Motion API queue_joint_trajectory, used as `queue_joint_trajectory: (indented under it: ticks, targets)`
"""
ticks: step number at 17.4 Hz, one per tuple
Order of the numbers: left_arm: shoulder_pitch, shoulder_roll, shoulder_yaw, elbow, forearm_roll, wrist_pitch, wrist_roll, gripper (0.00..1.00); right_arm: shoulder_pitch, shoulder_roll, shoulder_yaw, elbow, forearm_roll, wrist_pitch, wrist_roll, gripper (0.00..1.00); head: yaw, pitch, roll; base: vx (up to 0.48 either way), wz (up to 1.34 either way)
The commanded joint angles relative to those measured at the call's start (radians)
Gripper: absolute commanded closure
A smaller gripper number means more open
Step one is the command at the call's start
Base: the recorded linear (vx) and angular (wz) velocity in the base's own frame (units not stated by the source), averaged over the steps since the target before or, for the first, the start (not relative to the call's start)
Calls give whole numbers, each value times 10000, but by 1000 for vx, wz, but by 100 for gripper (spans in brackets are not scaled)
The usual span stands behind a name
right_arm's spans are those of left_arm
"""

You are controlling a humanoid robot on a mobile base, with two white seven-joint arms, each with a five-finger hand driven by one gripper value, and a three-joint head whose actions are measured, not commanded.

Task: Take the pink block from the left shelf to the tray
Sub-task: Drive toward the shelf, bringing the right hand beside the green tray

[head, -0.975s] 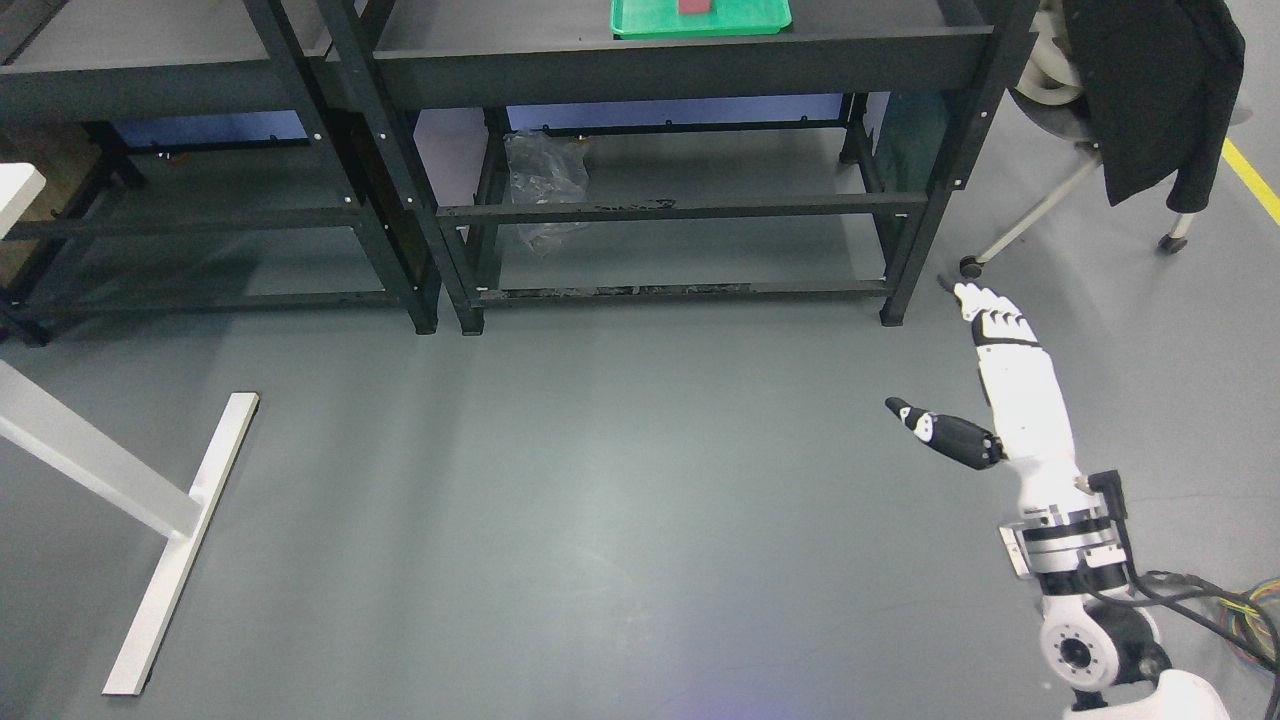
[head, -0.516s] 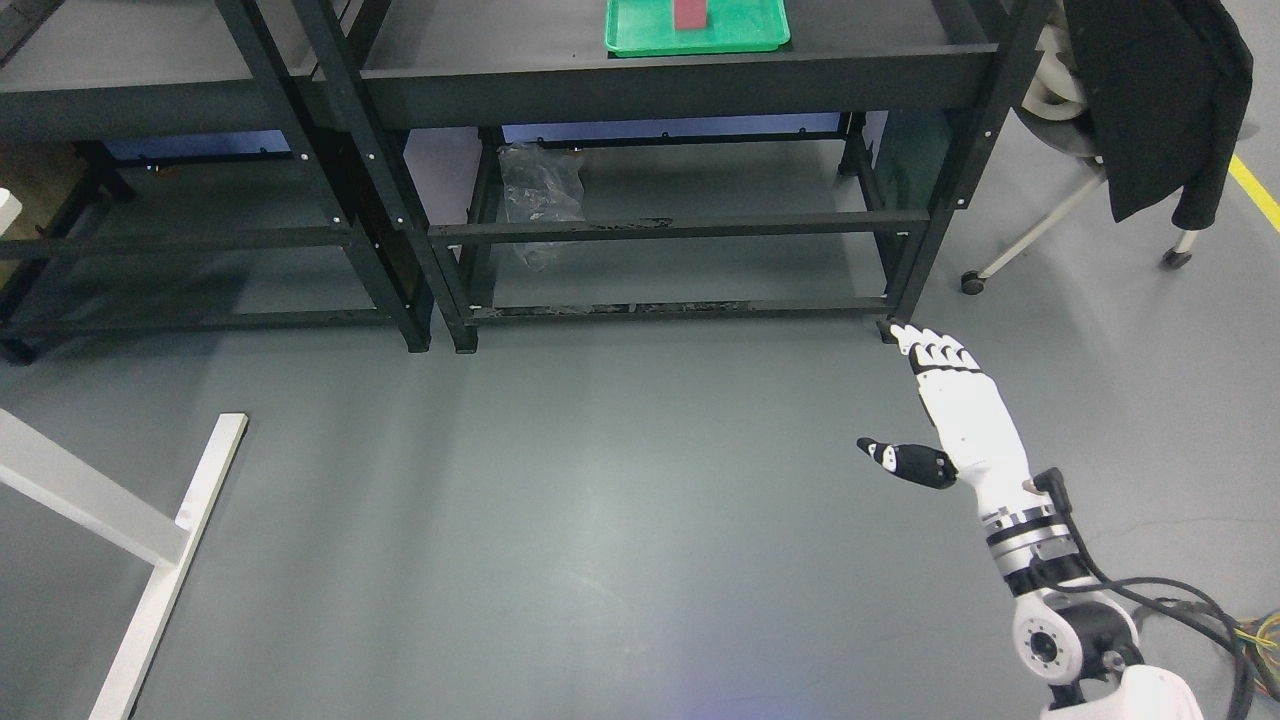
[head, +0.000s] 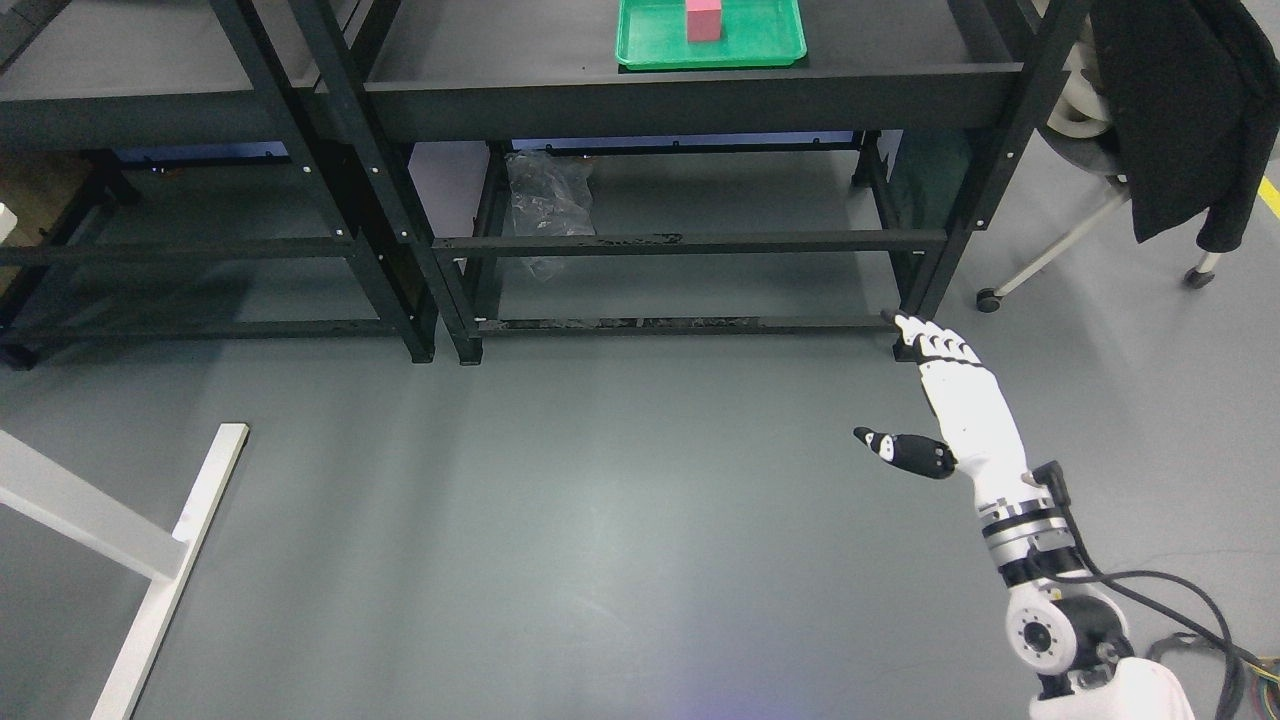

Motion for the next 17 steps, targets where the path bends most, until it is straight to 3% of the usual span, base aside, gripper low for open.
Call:
queue_joint_trajectory:
  ticks: [1,8,11,17]
  targets:
    - [200,174,0,-174,0,2,2,0,-84,178,-125,63,-176,6,-110,1,0,0,0,60,6]
    - [200,174,0,-174,0,2,2,0,-84,285,-110,48,-436,52,-876,1,0,0,0,65,69]
    - [200,174,0,-174,0,2,2,0,-145,331,-201,2,-880,37,-2100,1,0,0,0,101,69]
    - [200,174,0,-174,0,2,2,0,-237,479,-202,-14,-1066,37,-2485,0,0,0,0,157,71]
